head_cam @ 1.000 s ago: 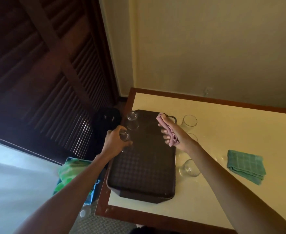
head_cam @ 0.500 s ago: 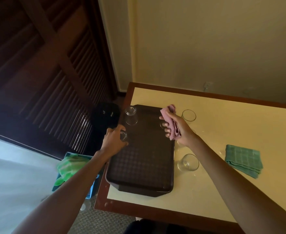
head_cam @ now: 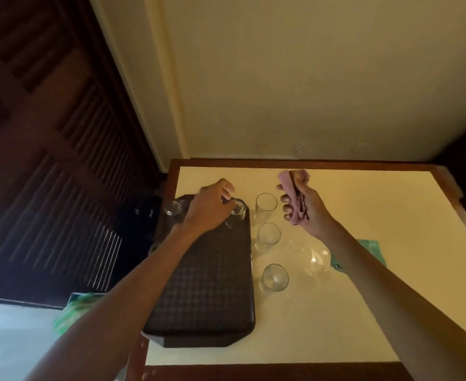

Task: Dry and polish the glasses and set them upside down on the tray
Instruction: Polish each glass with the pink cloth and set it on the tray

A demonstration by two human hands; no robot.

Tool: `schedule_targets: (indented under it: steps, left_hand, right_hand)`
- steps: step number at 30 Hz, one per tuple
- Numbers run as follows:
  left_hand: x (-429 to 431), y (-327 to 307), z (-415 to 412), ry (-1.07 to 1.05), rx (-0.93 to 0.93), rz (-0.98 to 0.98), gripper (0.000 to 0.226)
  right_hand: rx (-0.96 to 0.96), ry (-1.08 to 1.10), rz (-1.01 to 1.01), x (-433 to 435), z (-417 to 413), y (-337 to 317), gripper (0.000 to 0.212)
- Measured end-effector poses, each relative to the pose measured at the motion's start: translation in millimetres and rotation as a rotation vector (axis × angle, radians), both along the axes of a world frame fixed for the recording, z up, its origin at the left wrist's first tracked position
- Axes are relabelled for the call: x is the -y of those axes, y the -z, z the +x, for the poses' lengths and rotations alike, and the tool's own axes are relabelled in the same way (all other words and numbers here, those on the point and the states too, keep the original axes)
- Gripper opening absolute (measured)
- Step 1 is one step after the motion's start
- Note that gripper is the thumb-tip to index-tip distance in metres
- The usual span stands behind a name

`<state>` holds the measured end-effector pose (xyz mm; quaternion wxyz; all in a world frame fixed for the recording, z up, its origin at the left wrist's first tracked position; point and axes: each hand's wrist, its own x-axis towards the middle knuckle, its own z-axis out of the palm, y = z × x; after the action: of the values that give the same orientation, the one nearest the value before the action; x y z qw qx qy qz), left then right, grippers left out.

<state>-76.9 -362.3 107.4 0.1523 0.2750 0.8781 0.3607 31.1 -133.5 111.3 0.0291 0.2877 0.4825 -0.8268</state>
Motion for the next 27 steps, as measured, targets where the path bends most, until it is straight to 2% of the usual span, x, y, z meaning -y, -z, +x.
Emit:
schedule_targets:
  steps: [6,10,13,16,19,22,25,27]
  left_hand:
    - [-92,29,4,0.063,0.058,-0.107,0.040]
    - [-137,60,2,0.049,-0.021,-0.342,0.076]
    - [-164,81,4,0.074,-0.039,-0.523,0.098]
    - [-178,96,8,0.048,-0.080,-0.595,0.088]
    - [-179,101,8,0.000,-0.083,-0.543,0.067]
    - [-174,88,5,-0.072,-0.002,-0.405,0.063]
    - [-169,53,5,-0.171,0.081,-0.141,0.064]
    - [-166,19,7,-0.192,0.110,0.044,0.058]
  right_hand:
    - [0.135,0.149,0.120,-59,13,19,0.034]
    - [0.175,0.130,0.277,-75,15,44,0.047]
    - [0.227,0.158,0.419,-86,15,58,0.037]
    - [0.257,0.145,0.410,-94,16,66,0.044]
    - [0.250,0.145,0.384,-101,21,67,0.040]
    - [0.163,0.167,0.239,-109,25,68,0.025]
    - [0.097,0.169,0.020,-114,28,60,0.035]
    - [0.058,0.165,-0.057,-117,26,50,0.037]
